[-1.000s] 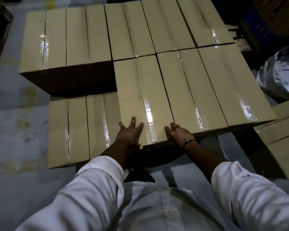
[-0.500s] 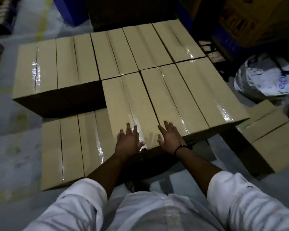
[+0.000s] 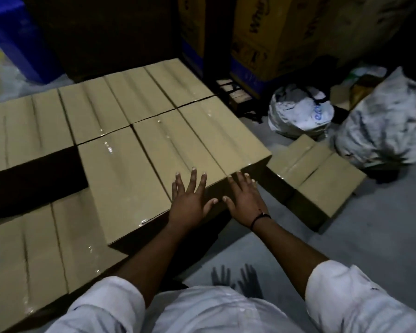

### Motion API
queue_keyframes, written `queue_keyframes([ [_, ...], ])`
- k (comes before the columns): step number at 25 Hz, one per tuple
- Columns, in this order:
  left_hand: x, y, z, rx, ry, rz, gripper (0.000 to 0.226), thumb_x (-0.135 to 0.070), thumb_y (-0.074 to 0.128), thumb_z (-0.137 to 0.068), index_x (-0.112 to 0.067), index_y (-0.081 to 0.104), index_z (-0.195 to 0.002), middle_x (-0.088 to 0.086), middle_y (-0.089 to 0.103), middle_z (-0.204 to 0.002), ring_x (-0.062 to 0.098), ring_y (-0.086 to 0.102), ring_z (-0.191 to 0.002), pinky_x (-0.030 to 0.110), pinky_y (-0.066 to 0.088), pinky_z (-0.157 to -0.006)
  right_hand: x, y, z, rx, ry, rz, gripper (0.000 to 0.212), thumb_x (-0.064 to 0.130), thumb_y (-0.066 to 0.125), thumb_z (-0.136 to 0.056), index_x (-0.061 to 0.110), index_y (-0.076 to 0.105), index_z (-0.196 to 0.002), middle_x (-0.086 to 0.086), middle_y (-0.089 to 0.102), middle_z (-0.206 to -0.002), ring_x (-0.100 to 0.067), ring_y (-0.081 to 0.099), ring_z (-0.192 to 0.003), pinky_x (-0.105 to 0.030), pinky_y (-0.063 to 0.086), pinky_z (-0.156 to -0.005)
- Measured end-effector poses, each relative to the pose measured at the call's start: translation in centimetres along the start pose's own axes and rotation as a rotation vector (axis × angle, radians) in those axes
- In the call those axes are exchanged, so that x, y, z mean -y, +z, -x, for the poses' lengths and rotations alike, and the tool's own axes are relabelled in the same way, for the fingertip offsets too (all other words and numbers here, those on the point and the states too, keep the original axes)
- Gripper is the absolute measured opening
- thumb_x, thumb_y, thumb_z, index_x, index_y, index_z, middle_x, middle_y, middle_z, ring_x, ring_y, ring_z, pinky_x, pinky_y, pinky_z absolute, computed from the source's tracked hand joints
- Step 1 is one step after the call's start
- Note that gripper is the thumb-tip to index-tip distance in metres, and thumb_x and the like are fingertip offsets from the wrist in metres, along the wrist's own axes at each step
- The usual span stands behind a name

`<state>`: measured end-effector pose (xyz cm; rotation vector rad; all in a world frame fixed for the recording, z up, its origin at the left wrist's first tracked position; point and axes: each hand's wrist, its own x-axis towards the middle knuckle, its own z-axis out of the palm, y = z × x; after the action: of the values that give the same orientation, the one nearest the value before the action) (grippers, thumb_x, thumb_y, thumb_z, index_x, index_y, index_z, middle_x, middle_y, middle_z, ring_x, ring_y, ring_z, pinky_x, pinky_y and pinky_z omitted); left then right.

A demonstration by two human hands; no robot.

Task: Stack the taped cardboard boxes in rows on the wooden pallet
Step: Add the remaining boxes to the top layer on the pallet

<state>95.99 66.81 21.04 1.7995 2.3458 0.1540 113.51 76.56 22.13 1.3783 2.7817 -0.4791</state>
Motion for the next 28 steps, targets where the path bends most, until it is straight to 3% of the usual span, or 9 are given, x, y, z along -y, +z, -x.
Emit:
queue_keyframes([
  [4, -7.0, 0.0, -1.3, 0.037, 0.122, -0.005, 0.087, -0.081, 0.016, -0.094, -0.033, -0.009, -0.163, 0.005, -0.021, -0.169, 0.047, -0.022, -0.151, 0.059, -0.010, -0.123, -6.5, -2.1, 3.1, -0.068, 0.176, 0.005, 0.074, 0.054, 0.036, -0.106, 0.018, 0.008, -0.164, -0.016, -0.003, -0.171, -0.036, -0.005, -0.157, -0.048, -0.001, -0.127],
  [11, -13.9, 1.2, -7.5, 0.183, 0.307, -0.062, 0.089, -0.081, 0.012, -0.091, -0.033, -0.016, -0.161, 0.006, -0.024, -0.168, 0.046, -0.024, -0.151, 0.063, -0.008, -0.123, -14.5, -1.7, 4.2, -0.105, 0.444, -0.145, 0.075, 0.056, 0.035, -0.105, 0.021, 0.007, -0.164, -0.014, -0.006, -0.171, -0.037, -0.007, -0.157, -0.051, -0.001, -0.127],
  [22, -26.6, 4.9, -26.6, 0.278, 0.534, -0.043, 0.089, -0.079, 0.020, -0.094, -0.032, -0.012, -0.162, 0.007, -0.020, -0.169, 0.043, -0.016, -0.154, 0.060, -0.003, -0.125, -30.2, -6.3, -2.7, -0.174, 0.745, -0.240, 0.074, 0.058, 0.037, -0.104, 0.026, 0.007, -0.165, -0.008, -0.007, -0.172, -0.035, -0.009, -0.157, -0.050, 0.000, -0.127],
  [28, -31.0, 5.6, -32.6, 0.323, 0.611, -0.025, 0.086, -0.078, 0.019, -0.095, -0.033, -0.011, -0.163, 0.005, -0.022, -0.169, 0.042, -0.019, -0.153, 0.059, -0.005, -0.125, -34.6, -6.7, -6.1, -0.181, 0.838, -0.282, 0.076, 0.059, 0.038, -0.104, 0.028, 0.006, -0.165, -0.007, -0.008, -0.172, -0.034, -0.010, -0.157, -0.049, -0.002, -0.127],
])
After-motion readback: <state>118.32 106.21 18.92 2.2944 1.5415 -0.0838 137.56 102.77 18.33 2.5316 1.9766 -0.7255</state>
